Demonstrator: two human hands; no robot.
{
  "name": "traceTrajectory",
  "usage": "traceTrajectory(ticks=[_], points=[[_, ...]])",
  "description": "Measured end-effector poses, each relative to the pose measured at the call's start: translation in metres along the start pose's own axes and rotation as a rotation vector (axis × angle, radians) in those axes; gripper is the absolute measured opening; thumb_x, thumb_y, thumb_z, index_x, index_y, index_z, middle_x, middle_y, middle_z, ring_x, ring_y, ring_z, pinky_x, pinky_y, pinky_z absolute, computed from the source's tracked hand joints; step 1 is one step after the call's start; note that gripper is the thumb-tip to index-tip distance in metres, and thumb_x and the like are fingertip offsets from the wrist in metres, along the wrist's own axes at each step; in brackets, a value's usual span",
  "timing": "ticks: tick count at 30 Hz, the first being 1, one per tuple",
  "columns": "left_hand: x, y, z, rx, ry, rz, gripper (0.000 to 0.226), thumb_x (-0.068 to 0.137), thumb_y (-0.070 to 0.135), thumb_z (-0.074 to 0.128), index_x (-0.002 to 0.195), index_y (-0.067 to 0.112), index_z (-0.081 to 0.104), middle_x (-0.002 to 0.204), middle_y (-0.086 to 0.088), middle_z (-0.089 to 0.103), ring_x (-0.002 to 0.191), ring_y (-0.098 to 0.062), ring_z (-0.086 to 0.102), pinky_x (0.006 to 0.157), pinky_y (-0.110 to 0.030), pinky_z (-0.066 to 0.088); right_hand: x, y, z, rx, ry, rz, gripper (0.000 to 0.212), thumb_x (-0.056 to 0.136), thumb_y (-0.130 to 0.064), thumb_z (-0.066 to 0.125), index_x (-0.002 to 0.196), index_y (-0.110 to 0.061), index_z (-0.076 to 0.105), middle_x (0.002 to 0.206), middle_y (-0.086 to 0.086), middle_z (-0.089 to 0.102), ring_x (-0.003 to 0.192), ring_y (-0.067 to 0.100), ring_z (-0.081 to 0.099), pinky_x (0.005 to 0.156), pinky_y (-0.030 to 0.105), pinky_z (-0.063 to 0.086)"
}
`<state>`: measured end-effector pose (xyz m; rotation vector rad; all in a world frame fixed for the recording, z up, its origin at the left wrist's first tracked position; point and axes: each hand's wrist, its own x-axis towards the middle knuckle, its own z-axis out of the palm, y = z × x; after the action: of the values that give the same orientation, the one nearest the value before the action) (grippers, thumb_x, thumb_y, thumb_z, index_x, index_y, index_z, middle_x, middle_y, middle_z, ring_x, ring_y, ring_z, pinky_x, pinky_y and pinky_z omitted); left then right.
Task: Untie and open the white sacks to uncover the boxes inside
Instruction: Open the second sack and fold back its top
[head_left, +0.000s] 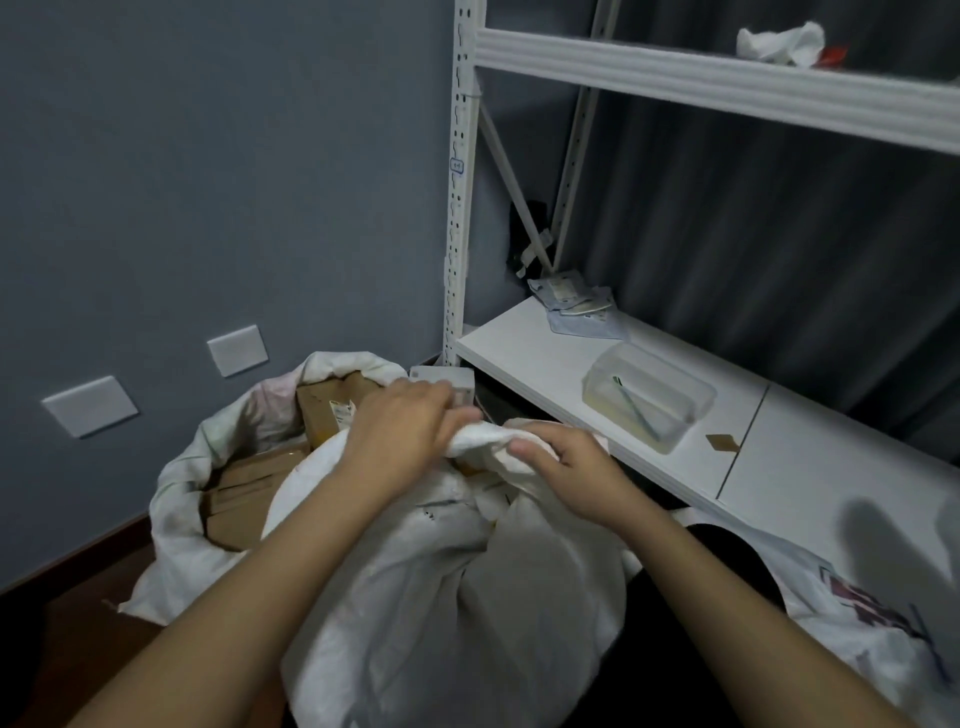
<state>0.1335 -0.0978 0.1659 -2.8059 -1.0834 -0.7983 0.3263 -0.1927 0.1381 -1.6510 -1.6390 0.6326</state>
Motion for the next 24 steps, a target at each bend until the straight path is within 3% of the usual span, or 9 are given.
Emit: traceTrajectory(ticks=[2, 4, 7, 9, 12, 15, 17, 19, 24], points=[[-0.001, 0.016, 0.008, 0.103, -0.047, 0.158, 0.056, 0.089, 0.062, 0.027, 0.088, 0.019, 0.063, 0.081, -0.002, 0.063, 0.077, -0.025, 0.060, 0.063, -0.032, 0.039, 0.002, -0.005, 0.008, 0.145, -0.016, 0.027, 0.031, 0.093, -0.034, 0.058, 0.099, -0.007, 0.069, 0.093, 0.011, 0.067, 0.086, 0.008, 0.058, 0.081, 0.035, 0.045], [0.000, 0.021, 0.014, 0.093, -0.121, 0.220, 0.054, 0.093, 0.059, 0.027, 0.093, 0.017, 0.062, 0.090, -0.003, 0.063, 0.087, -0.024, 0.060, 0.065, -0.031, 0.033, 0.003, -0.007, 0.006, 0.190, -0.054, 0.048, 0.015, 0.090, -0.024, 0.066, 0.100, -0.012, 0.069, 0.092, 0.007, 0.066, 0.082, 0.006, 0.055, 0.076, 0.025, 0.043], [0.004, 0.003, 0.010, -0.067, -0.229, 0.040, 0.044, 0.097, 0.053, 0.032, 0.081, 0.021, 0.058, 0.083, 0.000, 0.062, 0.084, -0.021, 0.058, 0.061, -0.031, 0.027, -0.004, 0.004, -0.003, -0.046, -0.031, 0.051, 0.016, 0.084, -0.037, 0.071, 0.096, -0.029, 0.066, 0.092, -0.013, 0.064, 0.082, 0.001, 0.056, 0.075, 0.020, 0.044], [0.005, -0.002, 0.007, -0.050, -0.223, -0.047, 0.047, 0.096, 0.056, 0.031, 0.070, 0.023, 0.053, 0.074, 0.001, 0.060, 0.080, -0.021, 0.059, 0.058, -0.031, 0.026, -0.009, 0.009, -0.002, -0.100, 0.019, 0.082, 0.021, 0.087, -0.041, 0.066, 0.072, -0.029, 0.059, 0.066, -0.020, 0.056, 0.064, -0.002, 0.051, 0.061, 0.018, 0.039], [0.005, 0.015, 0.020, 0.086, -0.099, 0.159, 0.050, 0.095, 0.056, 0.031, 0.082, 0.019, 0.062, 0.081, -0.002, 0.065, 0.080, -0.025, 0.061, 0.062, -0.031, 0.030, -0.010, 0.002, 0.007, 0.099, 0.066, 0.117, 0.038, 0.092, -0.027, 0.062, 0.058, -0.025, 0.046, 0.047, -0.017, 0.043, 0.049, -0.002, 0.040, 0.051, 0.016, 0.029], [0.009, 0.021, 0.024, 0.035, -0.015, 0.350, 0.034, 0.091, 0.040, 0.047, 0.069, 0.019, 0.063, 0.061, 0.000, 0.061, 0.055, -0.022, 0.060, 0.051, -0.024, 0.038, -0.014, -0.003, -0.001, 0.277, 0.036, 0.142, 0.012, 0.089, -0.020, 0.067, 0.078, -0.019, 0.061, 0.055, -0.015, 0.046, 0.051, -0.001, 0.039, 0.052, 0.016, 0.030], [0.014, 0.011, 0.016, -0.100, -0.041, 0.227, 0.026, 0.094, 0.031, 0.054, 0.073, 0.019, 0.065, 0.066, -0.003, 0.065, 0.063, -0.024, 0.061, 0.056, -0.029, 0.042, -0.022, 0.005, -0.011, 0.172, 0.013, 0.123, 0.014, 0.085, -0.027, 0.071, 0.097, -0.025, 0.063, 0.078, -0.016, 0.057, 0.068, -0.001, 0.050, 0.063, 0.016, 0.039], [0.016, 0.000, 0.015, -0.211, -0.067, 0.052, 0.040, 0.098, 0.044, 0.042, 0.071, 0.020, 0.059, 0.070, -0.004, 0.065, 0.070, -0.023, 0.058, 0.059, -0.032, 0.034, -0.031, 0.011, -0.013, -0.087, 0.032, 0.116, 0.020, 0.084, -0.041, 0.069, 0.098, -0.030, 0.060, 0.088, -0.017, 0.060, 0.078, 0.000, 0.054, 0.068, 0.019, 0.042], [0.022, 0.015, 0.019, -0.110, -0.050, 0.286, 0.058, 0.085, 0.065, 0.018, 0.077, 0.020, 0.053, 0.074, 0.003, 0.060, 0.073, -0.019, 0.054, 0.062, -0.031, 0.029, -0.032, 0.001, -0.009, -0.217, 0.244, -0.031, 0.014, 0.087, -0.030, 0.068, 0.096, -0.021, 0.059, 0.086, -0.021, 0.052, 0.077, -0.001, 0.047, 0.066, 0.009, 0.036]])
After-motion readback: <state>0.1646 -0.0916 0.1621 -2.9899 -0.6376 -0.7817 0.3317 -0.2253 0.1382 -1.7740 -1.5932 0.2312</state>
